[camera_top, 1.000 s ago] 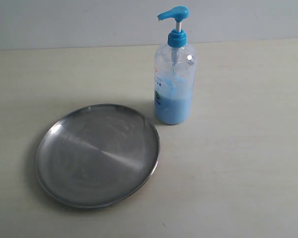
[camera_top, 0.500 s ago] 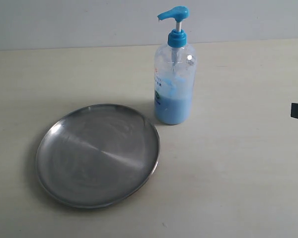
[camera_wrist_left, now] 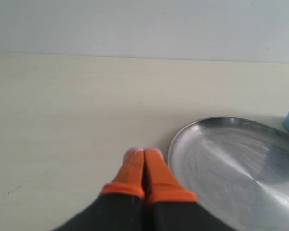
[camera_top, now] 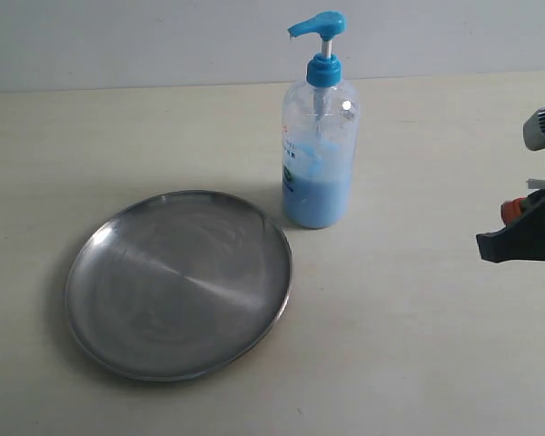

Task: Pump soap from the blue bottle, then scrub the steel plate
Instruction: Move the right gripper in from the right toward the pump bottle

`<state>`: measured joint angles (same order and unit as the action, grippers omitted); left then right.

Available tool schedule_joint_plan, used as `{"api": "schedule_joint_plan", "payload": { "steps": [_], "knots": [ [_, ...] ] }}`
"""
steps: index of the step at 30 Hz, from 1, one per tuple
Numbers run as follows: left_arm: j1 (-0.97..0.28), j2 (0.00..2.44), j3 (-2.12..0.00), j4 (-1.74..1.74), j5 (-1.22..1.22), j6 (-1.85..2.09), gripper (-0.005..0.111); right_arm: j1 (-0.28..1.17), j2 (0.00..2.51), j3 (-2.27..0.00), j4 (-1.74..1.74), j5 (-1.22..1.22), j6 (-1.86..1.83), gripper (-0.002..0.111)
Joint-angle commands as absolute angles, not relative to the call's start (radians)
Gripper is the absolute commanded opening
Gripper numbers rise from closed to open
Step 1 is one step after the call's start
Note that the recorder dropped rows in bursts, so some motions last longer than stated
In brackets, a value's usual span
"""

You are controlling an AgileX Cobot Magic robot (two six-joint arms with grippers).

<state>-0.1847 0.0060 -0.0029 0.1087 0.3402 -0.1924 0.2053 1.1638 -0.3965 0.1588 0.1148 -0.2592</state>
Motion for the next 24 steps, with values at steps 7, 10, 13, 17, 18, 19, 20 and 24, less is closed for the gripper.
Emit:
{"api": "schedule_joint_plan", "payload": {
  "steps": [7,10,13,17,18,19,20,24],
  "knots": [
    [-0.183,0.000,0.000,0.109,0.333,-0.195,0.000,0.238,1.242,-0.406,0.218,0.044,-0.261,0.000],
    [-0.183,0.000,0.000,0.109,0.333,-0.195,0.000,0.238,1.252,-0.406,0.236,0.029,-0.261,0.000],
    [-0.183,0.000,0.000,0.109,0.333,-0.195,0.000,0.238,1.252,-0.406,0.236,0.022,-0.261,0.000],
    [-0.183,0.000,0.000,0.109,0.333,-0.195,0.000,0.238,1.252,-0.406,0.236,0.020,-0.261,0.003],
    [-0.183,0.000,0.000,0.109,0.333,-0.195,0.000,0.238,1.252,-0.406,0.236,0.020,-0.261,0.006],
    [-0.183,0.000,0.000,0.109,0.333,-0.195,0.000,0.238,1.252,-0.406,0.236,0.020,-0.261,0.009],
    [-0.183,0.000,0.000,0.109,0.333,-0.195,0.000,0.238,1.252,-0.406,0.236,0.020,-0.261,0.011],
    [-0.183,0.000,0.000,0.109,0.333,-0.195,0.000,0.238,1.252,-0.406,0.236,0.017,-0.261,0.025]
  ]
}}
